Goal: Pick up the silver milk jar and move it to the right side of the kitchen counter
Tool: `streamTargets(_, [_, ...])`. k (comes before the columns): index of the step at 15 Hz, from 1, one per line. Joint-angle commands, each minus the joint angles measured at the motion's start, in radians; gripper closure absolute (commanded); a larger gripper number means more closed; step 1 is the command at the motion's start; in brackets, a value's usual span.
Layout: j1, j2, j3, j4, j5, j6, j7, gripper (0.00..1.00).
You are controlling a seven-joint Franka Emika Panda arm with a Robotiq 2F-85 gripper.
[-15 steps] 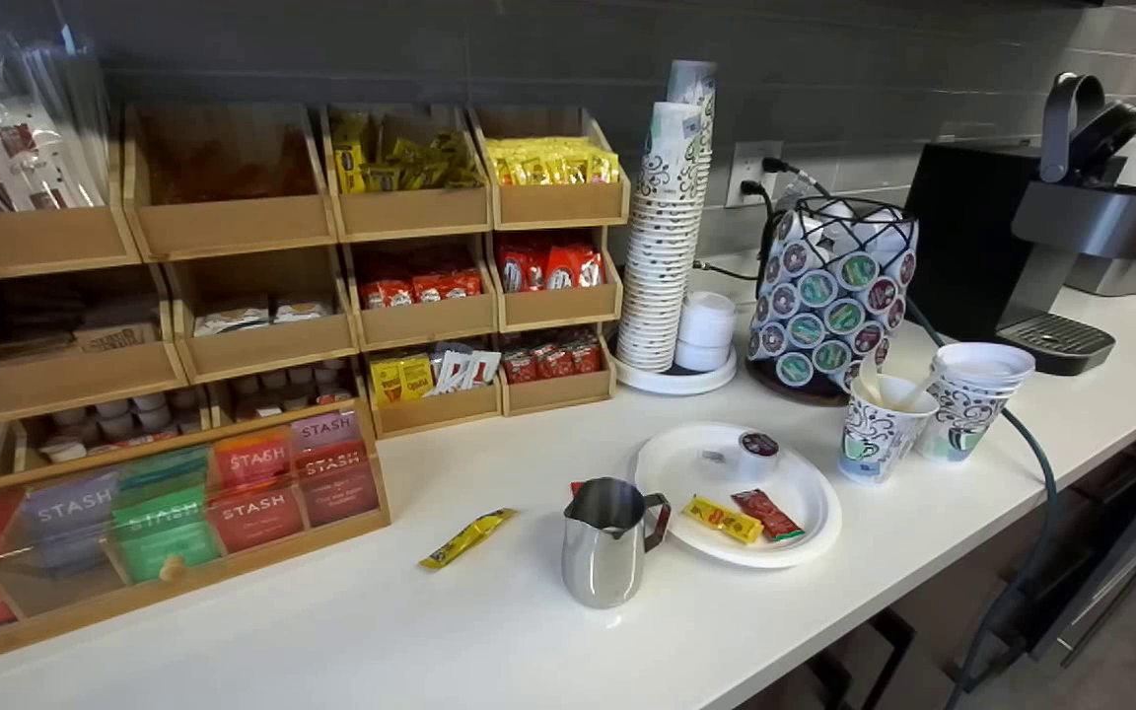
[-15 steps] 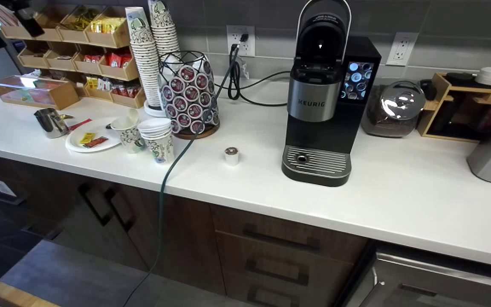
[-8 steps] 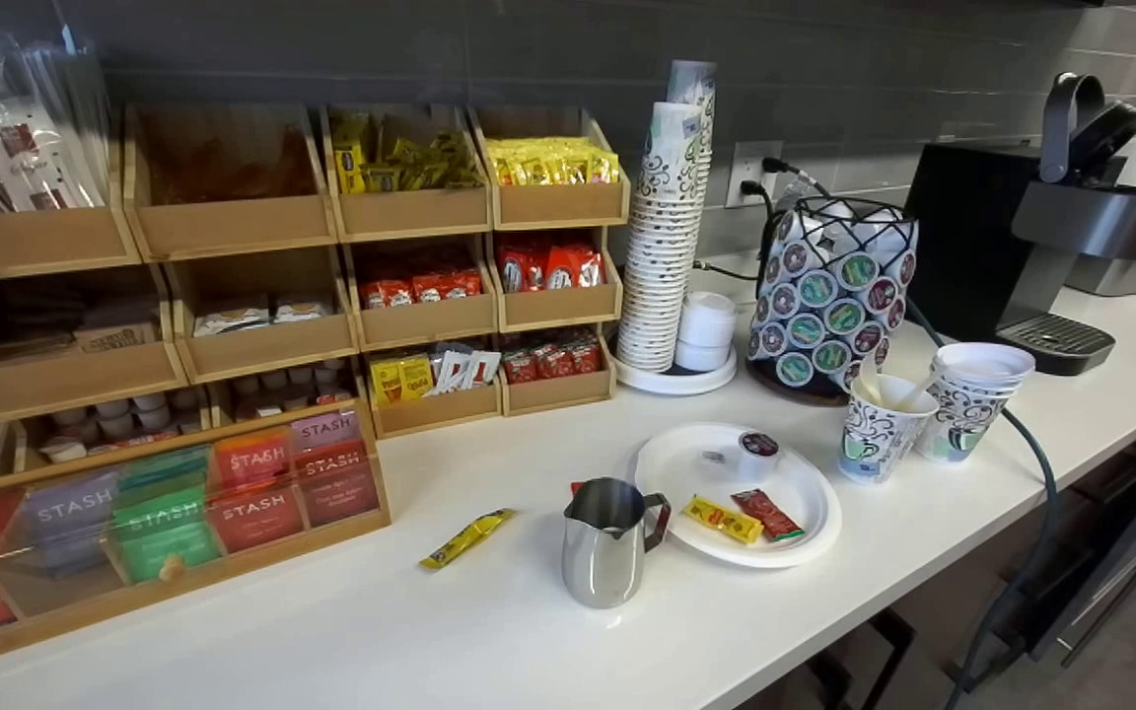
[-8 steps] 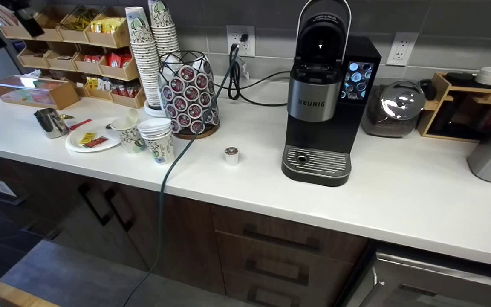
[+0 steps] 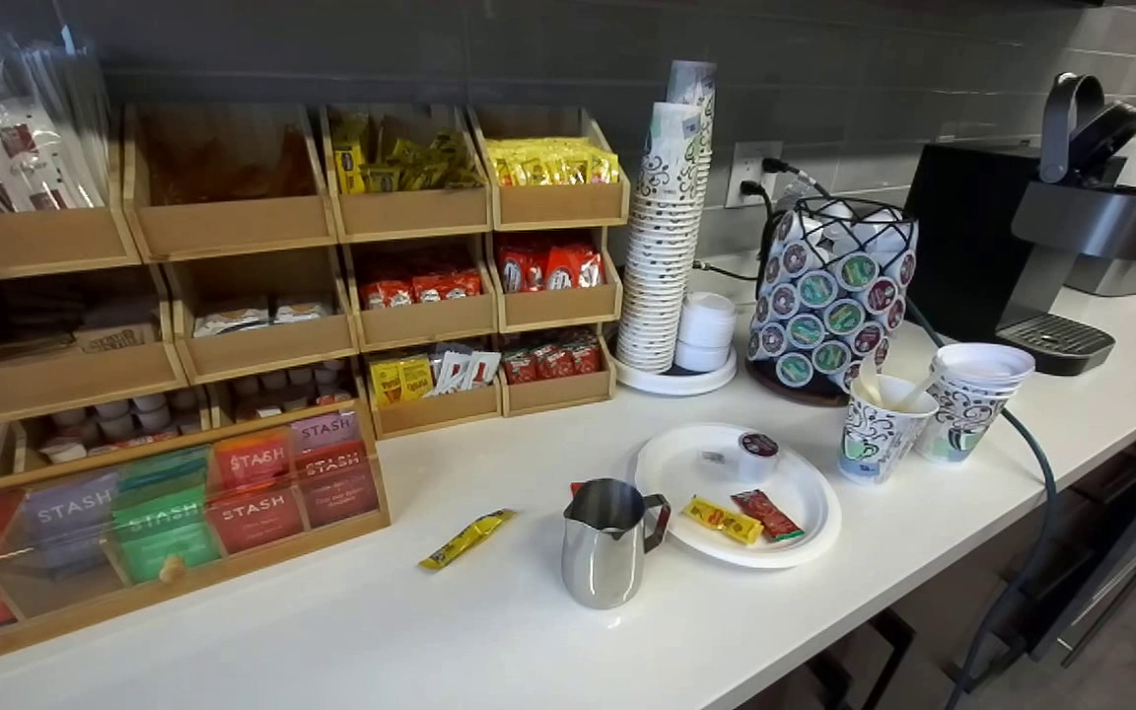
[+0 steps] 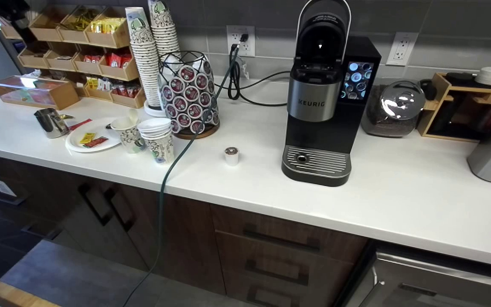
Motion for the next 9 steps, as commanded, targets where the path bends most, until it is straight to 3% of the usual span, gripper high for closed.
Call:
streamTargets(1, [0.148,0.054,0.031,-0.076,0.13,0.133,-0.015,0.0])
streamTargets(6, [0.327,0.225,0.078,-0.092,0.245,0.359,-0.123,0.0])
streamTargets(7, [0.342,0.275,0.07,-0.067,0.239,0.372,-0.174,0.0])
streamTargets(8, [0.304,0.186,0.093,-0.102,0.215,0.337,-0.095,0.0])
streamTargets(9, [0.319,0.22,0.094,-0.095,0.219,0.358,-0.119,0.0])
